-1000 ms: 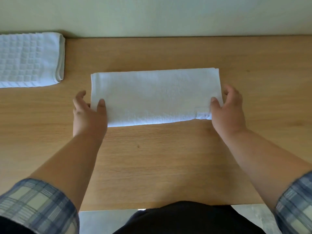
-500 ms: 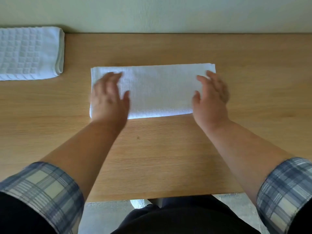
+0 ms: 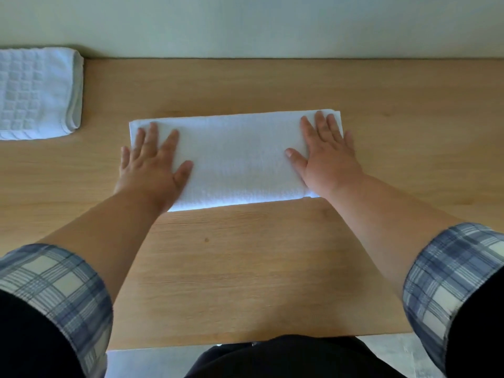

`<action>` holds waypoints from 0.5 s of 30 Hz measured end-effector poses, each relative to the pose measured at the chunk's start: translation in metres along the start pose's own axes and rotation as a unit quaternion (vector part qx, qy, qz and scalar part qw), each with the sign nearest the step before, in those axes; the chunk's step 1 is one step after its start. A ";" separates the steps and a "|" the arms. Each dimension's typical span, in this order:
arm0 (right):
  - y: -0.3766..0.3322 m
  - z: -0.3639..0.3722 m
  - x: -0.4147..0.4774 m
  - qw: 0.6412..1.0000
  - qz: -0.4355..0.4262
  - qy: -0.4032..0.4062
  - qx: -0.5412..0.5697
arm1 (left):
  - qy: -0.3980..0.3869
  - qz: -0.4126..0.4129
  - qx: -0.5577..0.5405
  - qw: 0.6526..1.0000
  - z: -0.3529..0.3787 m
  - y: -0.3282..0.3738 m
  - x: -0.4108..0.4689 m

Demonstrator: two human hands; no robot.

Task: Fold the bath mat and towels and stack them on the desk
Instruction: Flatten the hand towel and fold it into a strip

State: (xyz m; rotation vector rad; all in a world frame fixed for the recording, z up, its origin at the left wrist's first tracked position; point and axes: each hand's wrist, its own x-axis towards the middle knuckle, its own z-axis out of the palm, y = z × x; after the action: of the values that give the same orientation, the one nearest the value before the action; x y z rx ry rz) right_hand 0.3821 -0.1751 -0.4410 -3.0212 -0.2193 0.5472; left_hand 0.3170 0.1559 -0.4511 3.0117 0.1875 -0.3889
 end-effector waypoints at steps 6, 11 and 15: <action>-0.014 -0.004 0.003 0.995 -0.088 0.034 0.018 | 0.007 0.027 0.012 1.000 -0.007 0.014 0.000; -0.002 -0.001 0.016 0.998 -0.057 0.005 -0.024 | 0.003 -0.010 -0.011 1.000 -0.003 -0.007 0.010; -0.001 0.001 0.016 0.997 -0.061 0.023 -0.035 | 0.006 0.013 -0.017 1.000 -0.002 -0.026 0.009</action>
State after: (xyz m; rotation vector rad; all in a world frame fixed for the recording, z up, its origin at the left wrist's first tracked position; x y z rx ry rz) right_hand 0.3962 -0.1713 -0.4475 -3.0583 -0.4250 0.4700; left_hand 0.3226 0.1823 -0.4540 2.9795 0.1528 -0.3626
